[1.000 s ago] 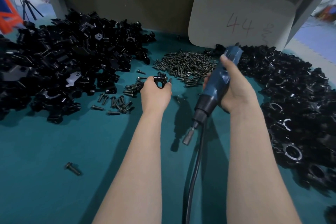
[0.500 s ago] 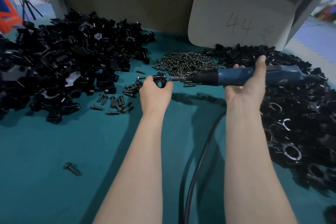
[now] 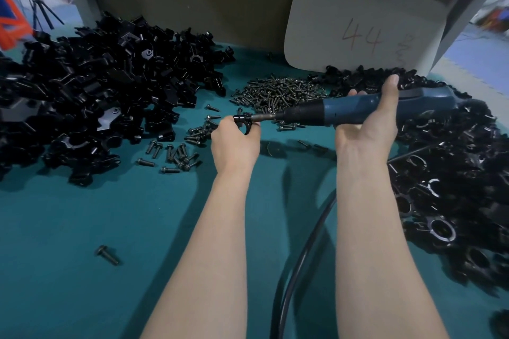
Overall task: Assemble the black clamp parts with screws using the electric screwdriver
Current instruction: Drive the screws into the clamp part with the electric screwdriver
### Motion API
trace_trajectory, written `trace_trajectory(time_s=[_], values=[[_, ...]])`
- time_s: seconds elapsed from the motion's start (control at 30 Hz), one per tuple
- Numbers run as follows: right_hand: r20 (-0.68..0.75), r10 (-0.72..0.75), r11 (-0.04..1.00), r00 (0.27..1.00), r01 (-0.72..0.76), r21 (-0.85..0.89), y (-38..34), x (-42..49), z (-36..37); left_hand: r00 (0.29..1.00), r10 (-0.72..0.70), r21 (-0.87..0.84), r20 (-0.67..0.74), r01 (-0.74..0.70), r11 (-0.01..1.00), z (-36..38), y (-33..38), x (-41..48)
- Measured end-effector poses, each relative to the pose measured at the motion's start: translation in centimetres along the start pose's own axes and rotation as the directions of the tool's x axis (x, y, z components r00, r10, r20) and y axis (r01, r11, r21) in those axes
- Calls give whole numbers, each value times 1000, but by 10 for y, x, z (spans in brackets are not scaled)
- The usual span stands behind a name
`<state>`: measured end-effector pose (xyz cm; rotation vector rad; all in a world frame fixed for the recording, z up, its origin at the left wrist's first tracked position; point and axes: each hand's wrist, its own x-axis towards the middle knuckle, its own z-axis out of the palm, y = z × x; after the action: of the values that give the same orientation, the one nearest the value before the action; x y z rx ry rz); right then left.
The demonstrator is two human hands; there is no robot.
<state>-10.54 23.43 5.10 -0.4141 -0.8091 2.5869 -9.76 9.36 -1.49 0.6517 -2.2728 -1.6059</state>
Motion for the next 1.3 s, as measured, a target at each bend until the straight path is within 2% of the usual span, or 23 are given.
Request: trace_trajectory(time_s=[0.33,0.73,1.3], values=[[80,-164,987,983,163,15,13,-6,6,997,-13,50,-71,16,999,1,2,-2],[155,-196,980,968,196,20,16,-11,8,997,-12,57,-75,16,998,-1,4,-5],[155,-204,979,967,204,17,19,-11,6,998,7,126,-62,1,992,0,5,-5]])
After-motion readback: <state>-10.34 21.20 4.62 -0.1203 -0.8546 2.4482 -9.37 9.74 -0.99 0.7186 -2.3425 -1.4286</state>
